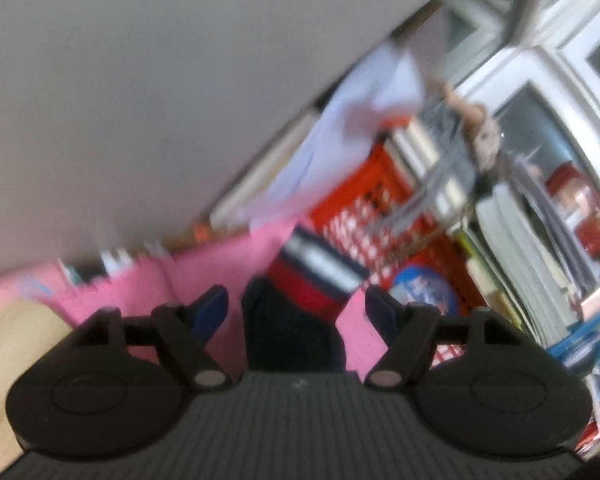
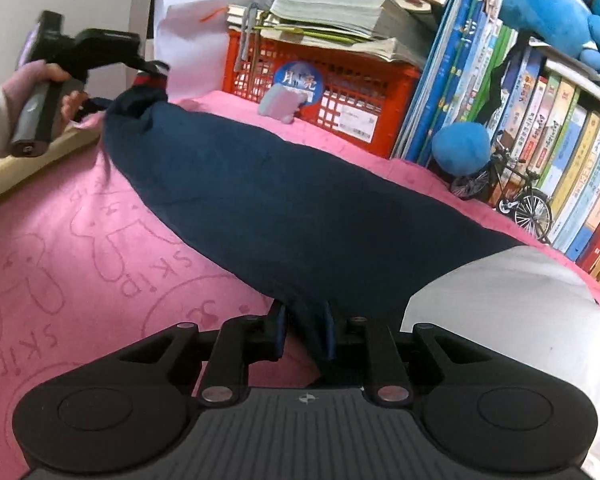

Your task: Fold clothes

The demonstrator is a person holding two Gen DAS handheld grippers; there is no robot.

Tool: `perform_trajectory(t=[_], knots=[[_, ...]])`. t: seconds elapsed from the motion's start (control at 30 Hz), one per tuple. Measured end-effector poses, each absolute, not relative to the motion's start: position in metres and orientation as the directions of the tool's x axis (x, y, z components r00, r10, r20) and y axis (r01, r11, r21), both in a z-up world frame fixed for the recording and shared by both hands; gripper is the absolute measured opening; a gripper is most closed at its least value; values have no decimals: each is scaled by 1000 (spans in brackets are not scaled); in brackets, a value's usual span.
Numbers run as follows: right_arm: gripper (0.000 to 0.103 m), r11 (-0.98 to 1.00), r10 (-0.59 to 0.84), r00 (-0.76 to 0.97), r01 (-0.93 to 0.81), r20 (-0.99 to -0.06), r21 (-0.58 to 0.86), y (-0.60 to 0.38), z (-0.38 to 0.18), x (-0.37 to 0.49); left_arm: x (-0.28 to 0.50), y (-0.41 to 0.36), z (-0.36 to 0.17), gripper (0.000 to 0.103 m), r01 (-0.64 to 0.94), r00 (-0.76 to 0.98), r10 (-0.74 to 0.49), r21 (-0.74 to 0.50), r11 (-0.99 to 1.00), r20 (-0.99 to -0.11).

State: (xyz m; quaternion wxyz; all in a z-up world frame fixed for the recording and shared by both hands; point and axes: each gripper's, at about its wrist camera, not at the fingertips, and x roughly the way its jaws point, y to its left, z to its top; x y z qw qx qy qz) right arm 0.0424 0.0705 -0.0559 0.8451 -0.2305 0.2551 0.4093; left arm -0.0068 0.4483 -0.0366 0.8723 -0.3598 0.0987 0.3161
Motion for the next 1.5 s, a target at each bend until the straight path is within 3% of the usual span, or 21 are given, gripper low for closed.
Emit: perform_trajectory(t=[0.07,0.2,0.3,0.37,0.47,0.6,0.63,0.67,0.7,0.73,0.8,0.87,0.9,0.97,1.0,1.07,1.13,1.17,1.23,1.37,1.5], knots=[[21,562,581,538,-808,-610,-178,72,-57,46,-19,422,-27,73,-698,716,605,-340,630,-350],[22,567,590,544,-805,-596,-174,71,-59,47,-31,369,-15,75,-515,849,467,-183,838,-248],[22,569,593,547,-804,-591,-173,70,-59,46,-10,356,-23,73,-519,817,457,-104,848,-351],[22,570,591,550,-802,-590,-178,70,-59,45,11,364,-35,61,-641,696,555,-47,766,-456],[22,570,588,557,-800,-587,-187,70,-60,44,19,391,-49,62,-805,524,635,-86,587,-567],[22,570,585,562,-798,-585,-196,71,-60,43,27,417,-60,74,-815,538,588,-195,545,-604],[22,570,584,563,-797,-585,-198,71,-60,43,30,421,-60,59,-812,548,582,-215,542,-601],[22,571,584,563,-797,-584,-198,71,-60,43,31,425,-57,15,-790,586,550,-271,550,-595],[22,571,584,564,-797,-584,-198,71,-60,43,30,427,-51,8,-746,651,505,-357,562,-567],[22,571,583,564,-797,-584,-199,71,-60,43,25,422,-39,9,-681,728,487,-431,592,-483],[23,571,583,564,-796,-585,-199,71,-60,43,8,403,-13,9,-489,870,453,-457,743,-195],[23,572,583,563,-796,-585,-197,71,-60,43,3,396,1,12,-399,911,408,-387,832,-62],[23,573,584,562,-797,-586,-194,71,-60,44,10,399,2,13,-446,893,434,-352,823,-116],[23,573,585,562,-797,-586,-192,70,-60,44,37,413,-6,30,-618,775,526,-246,747,-349],[23,574,584,562,-796,-585,-192,70,-60,44,53,420,-15,31,-681,691,555,-159,714,-463],[24,575,580,568,-793,-584,-200,71,-60,43,70,422,-31,30,-723,582,593,-20,691,-556],[24,576,579,570,-792,-584,-203,71,-60,43,71,418,-41,37,-746,528,635,48,664,-564],[24,576,578,570,-792,-584,-202,71,-60,43,67,417,-44,50,-763,510,646,48,644,-568],[24,577,578,570,-792,-584,-201,71,-60,42,62,412,-43,61,-811,452,682,54,583,-575],[24,578,577,571,-791,-585,-202,71,-60,42,46,366,-23,61,-780,502,728,119,614,-467],[24,579,575,571,-790,-585,-202,73,-59,43,32,303,1,61,-634,677,600,76,769,-425]])
